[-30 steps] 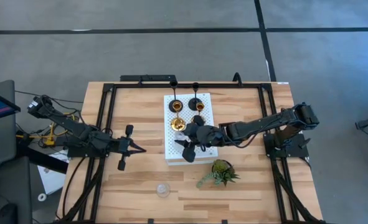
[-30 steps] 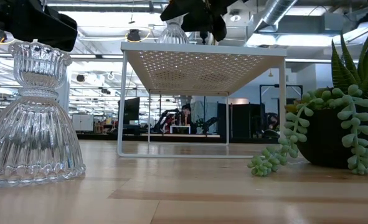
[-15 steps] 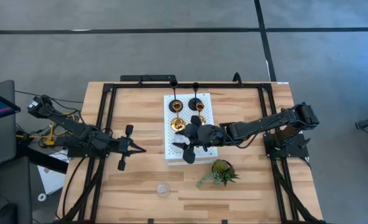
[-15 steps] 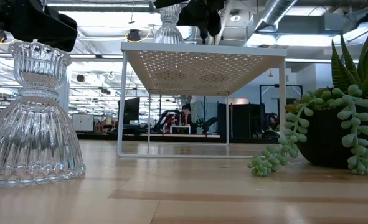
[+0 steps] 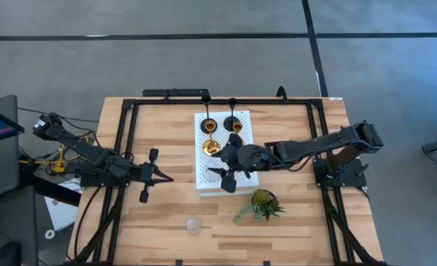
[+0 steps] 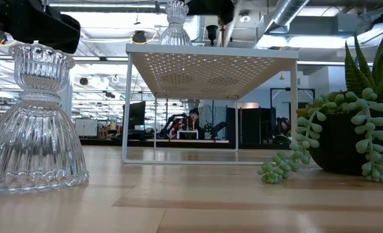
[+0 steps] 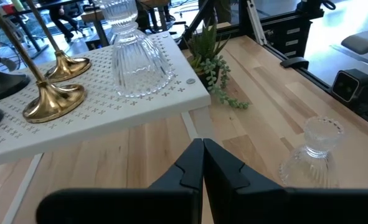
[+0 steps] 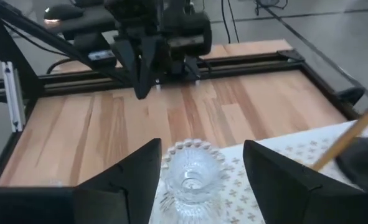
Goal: Pick & Place candle stick holders
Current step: Move the glass candle holder to the bottom middle of the table
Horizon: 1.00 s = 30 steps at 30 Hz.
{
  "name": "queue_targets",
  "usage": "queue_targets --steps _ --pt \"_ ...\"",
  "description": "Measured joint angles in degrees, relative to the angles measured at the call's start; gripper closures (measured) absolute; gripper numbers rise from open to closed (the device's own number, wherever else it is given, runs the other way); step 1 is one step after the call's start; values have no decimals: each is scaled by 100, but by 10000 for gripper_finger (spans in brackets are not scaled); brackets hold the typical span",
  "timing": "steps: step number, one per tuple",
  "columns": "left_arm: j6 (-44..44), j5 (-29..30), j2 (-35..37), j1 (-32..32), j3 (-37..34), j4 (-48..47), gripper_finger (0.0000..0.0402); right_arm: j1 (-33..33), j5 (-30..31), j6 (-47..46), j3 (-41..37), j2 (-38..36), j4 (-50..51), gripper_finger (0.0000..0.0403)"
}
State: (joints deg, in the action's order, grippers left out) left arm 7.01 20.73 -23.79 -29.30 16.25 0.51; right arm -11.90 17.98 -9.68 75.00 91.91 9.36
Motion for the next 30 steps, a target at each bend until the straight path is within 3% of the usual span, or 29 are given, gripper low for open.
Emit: queue_targets --steps 9,17,19,23,30 --pt "-374 -1 0 0 0 2 392 -263 3 121 116 -787 931 234" --pt "-1485 -215 -148 2 0 6 392 -653 63 124 116 -1261 2004 366" --pt "-1502 -544 -327 0 -11 27 393 -770 313 125 116 -1263 2236 393" --pt "-1495 -868 -852 -2 -197 283 397 -1079 992 58 82 -1218 2571 393" --pt "-1300 -1035 -2074 -339 -483 1920 397 -1638 2114 -417 -285 -1240 2606 402"
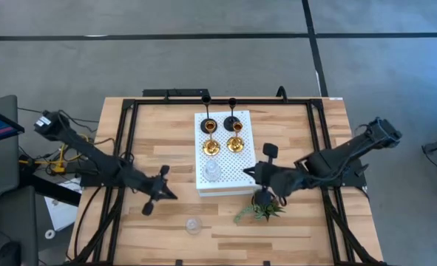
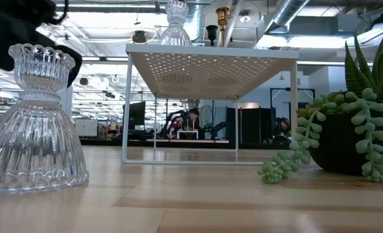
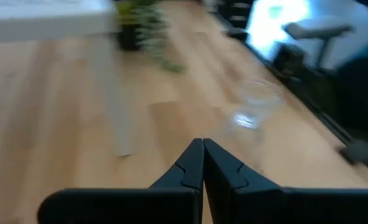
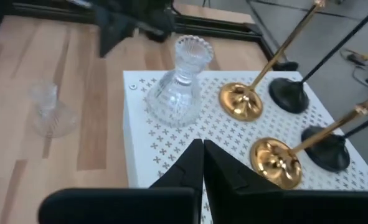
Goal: Pick & Place candle stick holders
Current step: Move the glass candle holder to the bottom middle of the table
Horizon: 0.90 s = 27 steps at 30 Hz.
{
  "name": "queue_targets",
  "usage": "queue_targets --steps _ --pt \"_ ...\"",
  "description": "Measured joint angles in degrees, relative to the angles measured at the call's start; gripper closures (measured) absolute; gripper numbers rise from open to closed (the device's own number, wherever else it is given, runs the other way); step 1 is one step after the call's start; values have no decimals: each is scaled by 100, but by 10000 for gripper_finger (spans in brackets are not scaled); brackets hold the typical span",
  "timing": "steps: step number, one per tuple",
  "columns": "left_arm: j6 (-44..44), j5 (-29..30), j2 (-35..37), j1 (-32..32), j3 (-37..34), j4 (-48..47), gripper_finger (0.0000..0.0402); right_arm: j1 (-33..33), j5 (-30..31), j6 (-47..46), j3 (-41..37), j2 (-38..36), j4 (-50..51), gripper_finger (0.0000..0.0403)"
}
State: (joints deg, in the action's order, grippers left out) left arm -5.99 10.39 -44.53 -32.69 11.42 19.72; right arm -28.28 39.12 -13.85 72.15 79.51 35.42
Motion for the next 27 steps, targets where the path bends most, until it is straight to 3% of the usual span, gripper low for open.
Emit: queue_targets --steps 5,10,15,27 --pt "351 -36 -783 -711 -7 825 398 -236 309 -144 -272 -7 -417 402" --pt "597 461 -1564 -1197 -5 1231 398 -344 570 -368 -436 46 -760 402" --pt "568 592 -2381 -1244 -6 2001 398 -428 598 -436 -709 48 -1258 402" --pt "545 583 -3973 -1231 -5 3576 396 -471 622 -432 -720 48 -1224 403"
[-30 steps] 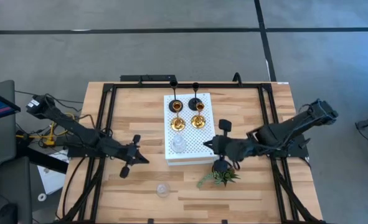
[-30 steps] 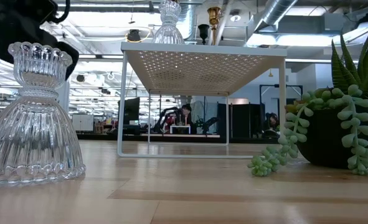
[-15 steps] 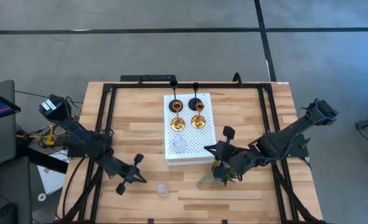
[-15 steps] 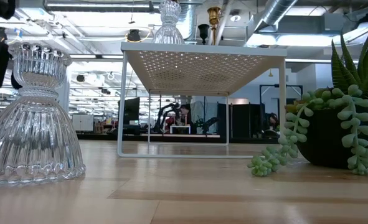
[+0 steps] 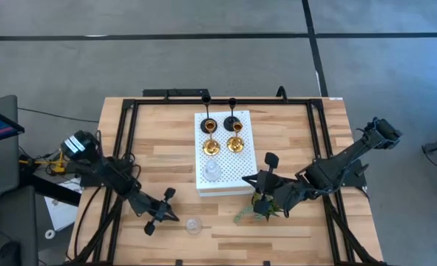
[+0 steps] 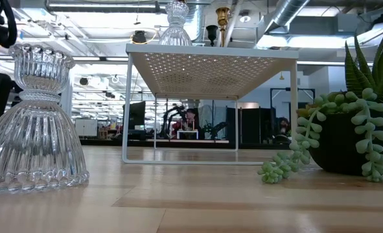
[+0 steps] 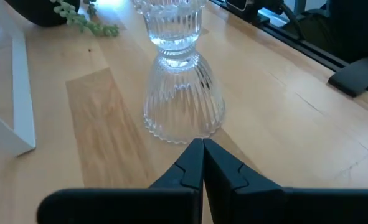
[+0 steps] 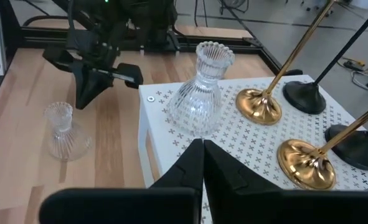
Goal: Pick & Place candle stick holders
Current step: Move the glass candle holder to the bottom middle of the table
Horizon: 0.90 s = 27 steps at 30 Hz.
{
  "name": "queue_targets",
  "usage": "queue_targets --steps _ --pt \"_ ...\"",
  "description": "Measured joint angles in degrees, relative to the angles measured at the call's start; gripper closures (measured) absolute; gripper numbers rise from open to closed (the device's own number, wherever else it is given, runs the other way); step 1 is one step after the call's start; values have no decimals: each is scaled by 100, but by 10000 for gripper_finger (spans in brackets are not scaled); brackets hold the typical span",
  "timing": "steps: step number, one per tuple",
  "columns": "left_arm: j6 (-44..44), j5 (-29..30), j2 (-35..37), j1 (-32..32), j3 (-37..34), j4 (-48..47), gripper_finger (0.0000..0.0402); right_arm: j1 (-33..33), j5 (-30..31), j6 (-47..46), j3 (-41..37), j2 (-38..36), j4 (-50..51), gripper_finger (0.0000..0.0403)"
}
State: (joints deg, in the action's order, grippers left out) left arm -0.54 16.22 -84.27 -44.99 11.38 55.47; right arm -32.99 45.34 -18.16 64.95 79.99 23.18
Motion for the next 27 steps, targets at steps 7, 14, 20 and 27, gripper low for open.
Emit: queue_targets --steps 7,14,20,27 --pt "-1 -1 -314 7 2 523 395 62 -7 10 2 0 37 403" --pt "-221 -427 -383 121 298 580 396 138 -24 10 2 0 37 403" --pt "-915 -428 -801 634 392 541 397 71 -25 12 4 0 48 403" --pt "-863 -1477 -1310 1112 935 584 397 -44 -26 14 8 0 110 403"
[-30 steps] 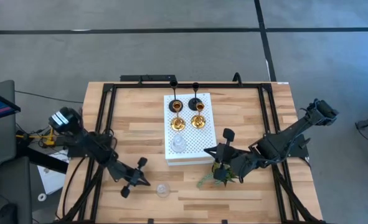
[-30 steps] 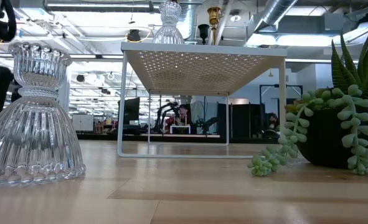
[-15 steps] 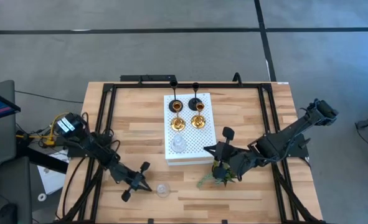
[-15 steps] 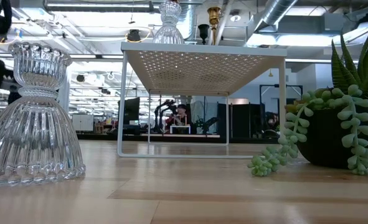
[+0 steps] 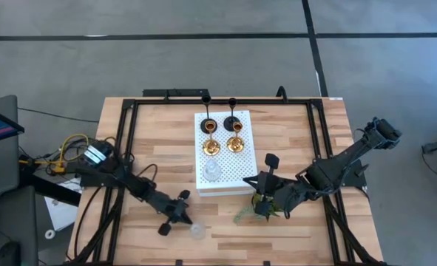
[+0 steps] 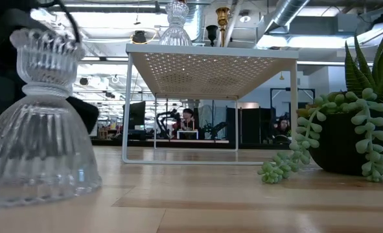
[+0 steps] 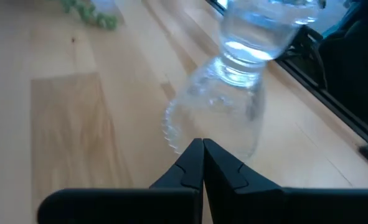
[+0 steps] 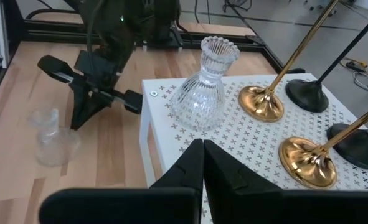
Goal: Pick & Place candle stick holders
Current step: Move the glass candle holder to the bottom middle of the table
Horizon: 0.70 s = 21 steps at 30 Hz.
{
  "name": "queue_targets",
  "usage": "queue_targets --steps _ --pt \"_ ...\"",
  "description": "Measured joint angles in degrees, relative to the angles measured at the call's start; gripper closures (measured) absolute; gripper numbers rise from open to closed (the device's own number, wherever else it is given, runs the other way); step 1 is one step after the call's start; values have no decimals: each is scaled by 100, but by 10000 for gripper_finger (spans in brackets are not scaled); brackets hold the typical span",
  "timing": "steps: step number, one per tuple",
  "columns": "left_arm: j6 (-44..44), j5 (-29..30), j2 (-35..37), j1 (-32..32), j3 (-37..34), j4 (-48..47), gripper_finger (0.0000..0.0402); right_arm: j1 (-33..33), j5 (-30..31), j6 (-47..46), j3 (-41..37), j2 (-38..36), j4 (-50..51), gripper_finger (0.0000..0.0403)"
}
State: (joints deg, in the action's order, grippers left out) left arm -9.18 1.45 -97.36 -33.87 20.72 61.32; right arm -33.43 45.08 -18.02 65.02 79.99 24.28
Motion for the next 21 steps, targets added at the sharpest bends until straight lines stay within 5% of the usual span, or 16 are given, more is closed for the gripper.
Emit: queue_targets --steps 9,21 --pt "-11 -902 -326 488 368 -43 397 -10 0 -2 1 -2 120 403" --pt "-780 -2167 818 216 -147 -61 397 -105 -12 -153 1 -2 316 403"
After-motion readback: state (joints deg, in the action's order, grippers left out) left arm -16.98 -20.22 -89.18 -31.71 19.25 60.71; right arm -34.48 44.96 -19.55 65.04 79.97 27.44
